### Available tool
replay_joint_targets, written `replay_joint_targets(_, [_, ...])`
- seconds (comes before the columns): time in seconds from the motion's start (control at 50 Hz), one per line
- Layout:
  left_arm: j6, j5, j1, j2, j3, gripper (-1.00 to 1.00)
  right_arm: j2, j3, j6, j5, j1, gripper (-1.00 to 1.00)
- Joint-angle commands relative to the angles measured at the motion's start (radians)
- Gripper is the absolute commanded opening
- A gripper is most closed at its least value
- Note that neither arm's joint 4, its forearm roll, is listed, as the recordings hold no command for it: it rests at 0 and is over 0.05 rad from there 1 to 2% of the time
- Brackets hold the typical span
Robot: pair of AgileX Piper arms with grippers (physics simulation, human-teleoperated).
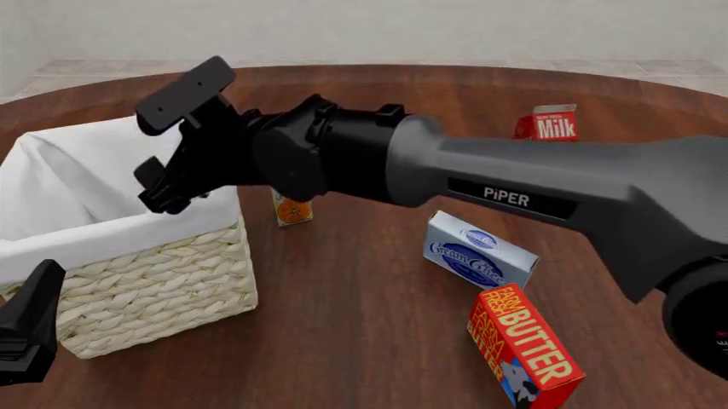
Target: Pick up the alphabet soup and the tomato sauce, and put them in the basket.
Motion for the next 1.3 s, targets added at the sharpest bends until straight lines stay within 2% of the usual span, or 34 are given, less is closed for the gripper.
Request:
replay_joint_targets(0.02, [0.000, 0.000, 0.000, 0.000, 0.000, 1.00, 0.002, -0.010, 0.014, 0.006, -0.001, 1.00])
replay_joint_targets(1.3, [0.000, 0.000, 0.000, 0.000, 0.000, 1.00, -0.138, 0.023, 0.017, 0.011, 0.010, 1.00])
